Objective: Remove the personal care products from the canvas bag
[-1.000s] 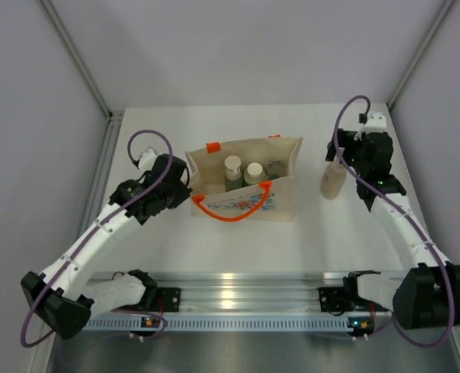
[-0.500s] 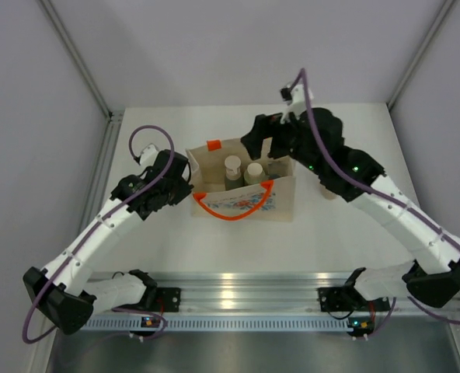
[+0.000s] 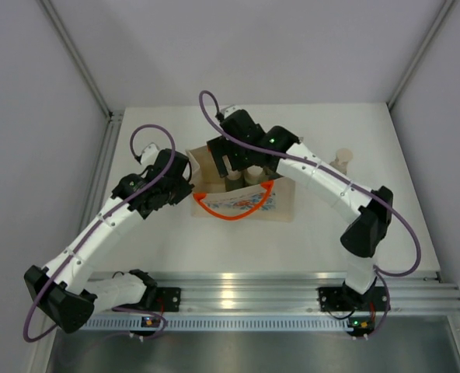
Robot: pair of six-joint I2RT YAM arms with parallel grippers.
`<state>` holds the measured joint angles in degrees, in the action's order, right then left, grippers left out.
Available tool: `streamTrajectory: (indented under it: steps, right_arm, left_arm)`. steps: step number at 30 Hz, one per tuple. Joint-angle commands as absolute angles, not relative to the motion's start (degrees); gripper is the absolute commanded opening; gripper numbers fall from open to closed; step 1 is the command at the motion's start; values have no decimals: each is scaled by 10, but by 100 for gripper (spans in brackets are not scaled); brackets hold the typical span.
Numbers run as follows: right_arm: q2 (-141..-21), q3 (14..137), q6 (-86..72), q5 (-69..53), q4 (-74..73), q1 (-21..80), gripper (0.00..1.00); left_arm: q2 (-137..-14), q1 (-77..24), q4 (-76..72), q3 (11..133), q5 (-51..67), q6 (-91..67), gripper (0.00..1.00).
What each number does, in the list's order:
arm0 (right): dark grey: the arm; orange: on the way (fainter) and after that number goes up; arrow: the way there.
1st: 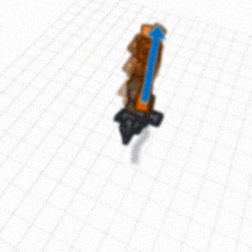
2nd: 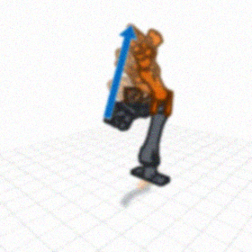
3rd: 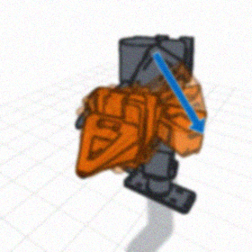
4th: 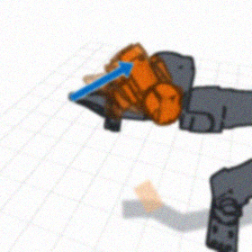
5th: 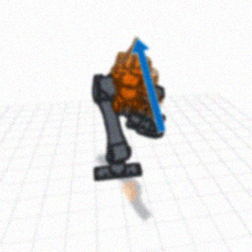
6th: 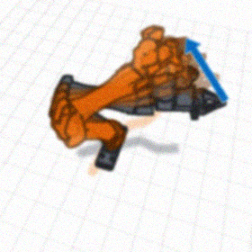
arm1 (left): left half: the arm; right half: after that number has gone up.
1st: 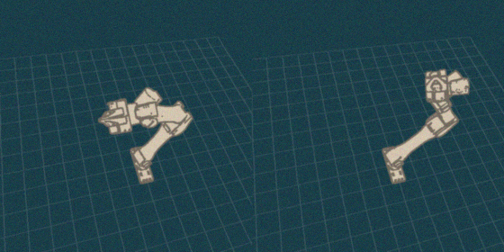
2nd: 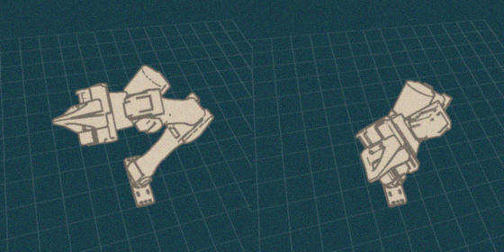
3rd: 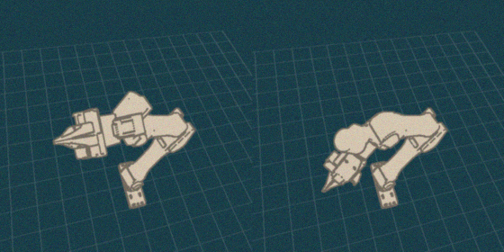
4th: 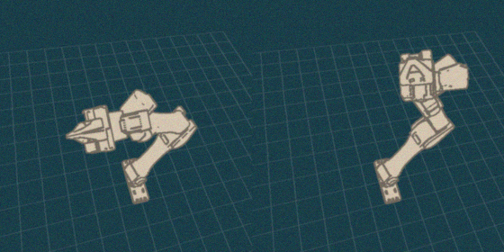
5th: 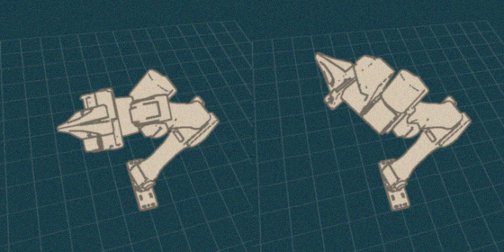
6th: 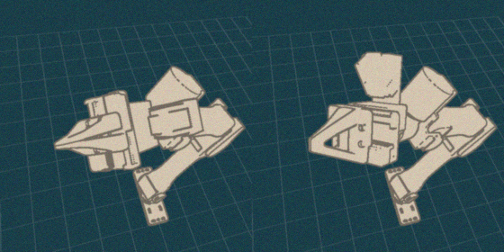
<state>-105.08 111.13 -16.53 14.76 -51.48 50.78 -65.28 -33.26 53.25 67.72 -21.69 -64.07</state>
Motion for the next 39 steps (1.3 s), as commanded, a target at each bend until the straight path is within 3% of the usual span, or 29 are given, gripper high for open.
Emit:
streamTrajectory:
  steps: [1, 5, 18, 39]
  right_arm:
    - [-1063, 1160, -143, 135, -565, 491, 92]
    - [-1087, 1164, -134, 122, -564, 483, 91]
    - [-1144, 1228, -116, 125, -562, 483, 74]
    - [-1157, 1202, -123, 127, -562, 483, 56]
  left_arm:
    - [-650, -330, 528, 703, -224, -629, 0]
    - [-650, -330, 528, 703, -220, -628, 0]
    - [-653, -330, 528, 686, -218, -631, 0]
    - [-653, -330, 526, 684, -228, -629, 0]
